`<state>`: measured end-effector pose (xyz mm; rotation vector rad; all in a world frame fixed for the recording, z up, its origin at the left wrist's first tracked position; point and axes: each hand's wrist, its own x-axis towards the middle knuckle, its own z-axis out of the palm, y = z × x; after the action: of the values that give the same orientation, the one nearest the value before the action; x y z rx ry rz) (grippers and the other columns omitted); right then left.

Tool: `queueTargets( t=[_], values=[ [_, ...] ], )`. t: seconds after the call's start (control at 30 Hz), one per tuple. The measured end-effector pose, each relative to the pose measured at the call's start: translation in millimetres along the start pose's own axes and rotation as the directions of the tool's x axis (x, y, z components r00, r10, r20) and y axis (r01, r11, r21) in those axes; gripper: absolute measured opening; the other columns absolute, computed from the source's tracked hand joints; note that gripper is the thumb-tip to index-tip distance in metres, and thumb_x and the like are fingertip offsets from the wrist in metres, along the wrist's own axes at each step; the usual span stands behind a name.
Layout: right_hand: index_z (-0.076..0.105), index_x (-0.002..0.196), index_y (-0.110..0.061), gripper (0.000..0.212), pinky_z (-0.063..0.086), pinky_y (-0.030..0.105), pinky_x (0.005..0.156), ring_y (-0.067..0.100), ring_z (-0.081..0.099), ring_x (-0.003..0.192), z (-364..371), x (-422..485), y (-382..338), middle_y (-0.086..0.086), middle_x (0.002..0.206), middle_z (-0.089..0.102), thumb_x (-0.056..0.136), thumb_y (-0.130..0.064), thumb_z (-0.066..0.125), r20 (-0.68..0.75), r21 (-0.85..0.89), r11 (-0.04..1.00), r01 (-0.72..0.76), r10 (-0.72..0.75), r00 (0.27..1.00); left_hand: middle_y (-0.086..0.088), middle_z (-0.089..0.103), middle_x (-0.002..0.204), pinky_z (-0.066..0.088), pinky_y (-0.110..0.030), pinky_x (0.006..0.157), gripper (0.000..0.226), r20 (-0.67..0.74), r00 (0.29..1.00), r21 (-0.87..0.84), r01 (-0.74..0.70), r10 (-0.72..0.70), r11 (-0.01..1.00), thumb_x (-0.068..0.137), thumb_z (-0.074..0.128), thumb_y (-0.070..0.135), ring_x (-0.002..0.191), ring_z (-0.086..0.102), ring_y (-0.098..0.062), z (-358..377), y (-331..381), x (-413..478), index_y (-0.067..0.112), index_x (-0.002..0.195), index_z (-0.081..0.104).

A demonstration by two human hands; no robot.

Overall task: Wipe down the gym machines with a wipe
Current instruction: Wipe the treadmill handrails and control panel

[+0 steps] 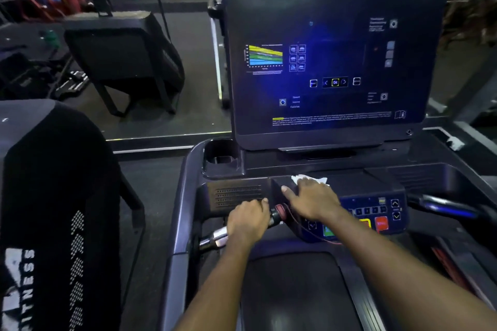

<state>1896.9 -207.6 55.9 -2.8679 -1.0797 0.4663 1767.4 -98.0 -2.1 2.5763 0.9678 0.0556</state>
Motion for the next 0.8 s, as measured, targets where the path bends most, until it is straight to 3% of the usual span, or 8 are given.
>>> queueTargets(
  t=[0.1, 0.27, 0.37, 0.43, 0.5, 0.6, 0.8],
  values=[
    [0.053, 0.139, -0.008, 0.073, 0.034, 0.04, 0.11, 0.03, 0.047, 0.135, 5, -10, 6, 0.012, 0.147, 0.052, 0.102, -0.064, 0.023, -0.051, -0.068, 0.997, 0.024, -0.028, 0.998, -0.016, 0.072, 0.105, 0.047, -0.043, 0.088, 0.053, -0.069, 0.998, -0.001, 0.011, -0.011, 1.0, 0.106, 0.028, 0.039, 0.103, 0.065, -0.039, 0, 2, -1, 0.008, 0.1, 0.071],
    [0.049, 0.145, -0.007, 0.084, 0.021, 0.044, 0.12, 0.03, 0.04, 0.143, -3, 10, 12, 0.014, 0.153, 0.046, 0.1, -0.067, 0.013, 0.012, -0.102, 0.989, -0.111, 0.113, 0.994, -0.014, 0.073, 0.101, 0.048, -0.043, 0.084, 0.051, -0.074, 0.997, 0.021, -0.011, 0.013, 1.0, 0.105, 0.028, 0.036, 0.099, 0.066, -0.039, 4, 0, -1, 0.009, 0.097, 0.07],
    [0.051, 0.142, -0.01, 0.078, 0.027, 0.041, 0.116, 0.032, 0.041, 0.141, 3, 7, 3, 0.012, 0.152, 0.048, 0.1, -0.067, 0.018, -0.028, -0.008, 1.0, -0.02, 0.019, 0.999, -0.017, 0.073, 0.1, 0.047, -0.042, 0.087, 0.052, -0.091, 0.996, -0.015, 0.024, -0.025, 1.0, 0.105, 0.03, 0.037, 0.099, 0.066, -0.039, 3, 1, -2, 0.008, 0.095, 0.072],
    [0.048, 0.146, -0.015, 0.074, 0.024, 0.041, 0.118, 0.029, 0.037, 0.145, 2, 1, 14, 0.005, 0.157, 0.043, 0.101, -0.066, 0.017, -0.008, 0.017, 0.999, 0.05, -0.05, 0.999, -0.017, 0.073, 0.101, 0.047, -0.042, 0.087, 0.052, -0.099, 0.994, -0.01, 0.039, -0.04, 0.999, 0.105, 0.031, 0.038, 0.099, 0.066, -0.039, 2, 3, -3, 0.007, 0.095, 0.072],
    [0.048, 0.147, -0.022, 0.083, 0.021, 0.043, 0.121, 0.028, 0.037, 0.145, -3, 4, 33, 0.0, 0.158, 0.042, 0.096, -0.072, 0.007, 0.032, -0.003, 1.0, 0.029, -0.028, 0.999, -0.017, 0.073, 0.101, 0.047, -0.042, 0.087, 0.052, -0.108, 0.993, 0.005, 0.053, -0.052, 0.999, 0.106, 0.031, 0.037, 0.099, 0.066, -0.039, 3, 3, -3, 0.007, 0.094, 0.072],
    [0.048, 0.148, -0.024, 0.096, 0.03, 0.047, 0.116, 0.033, 0.037, 0.145, -10, 19, 39, 0.0, 0.159, 0.041, 0.088, -0.08, 0.0, 0.075, 0.002, 0.996, -0.088, 0.087, 0.993, -0.018, 0.072, 0.103, 0.047, -0.042, 0.087, 0.051, -0.112, 0.991, -0.003, 0.069, -0.068, 0.998, 0.106, 0.032, 0.037, 0.101, 0.065, -0.04, 2, 6, -5, 0.006, 0.095, 0.071],
    [0.036, 0.155, -0.029, 0.081, 0.033, 0.044, 0.117, 0.024, 0.034, 0.148, -8, 16, 37, -0.007, 0.164, 0.03, 0.095, -0.077, 0.012, 0.112, 0.066, 0.987, 0.146, -0.152, 0.982, -0.018, 0.072, 0.106, 0.047, -0.044, 0.087, 0.051, -0.071, 0.991, -0.072, 0.106, -0.111, 0.992, 0.105, 0.029, 0.039, 0.104, 0.064, -0.041, 3, 5, -2, 0.009, 0.099, 0.069]
  ],
)
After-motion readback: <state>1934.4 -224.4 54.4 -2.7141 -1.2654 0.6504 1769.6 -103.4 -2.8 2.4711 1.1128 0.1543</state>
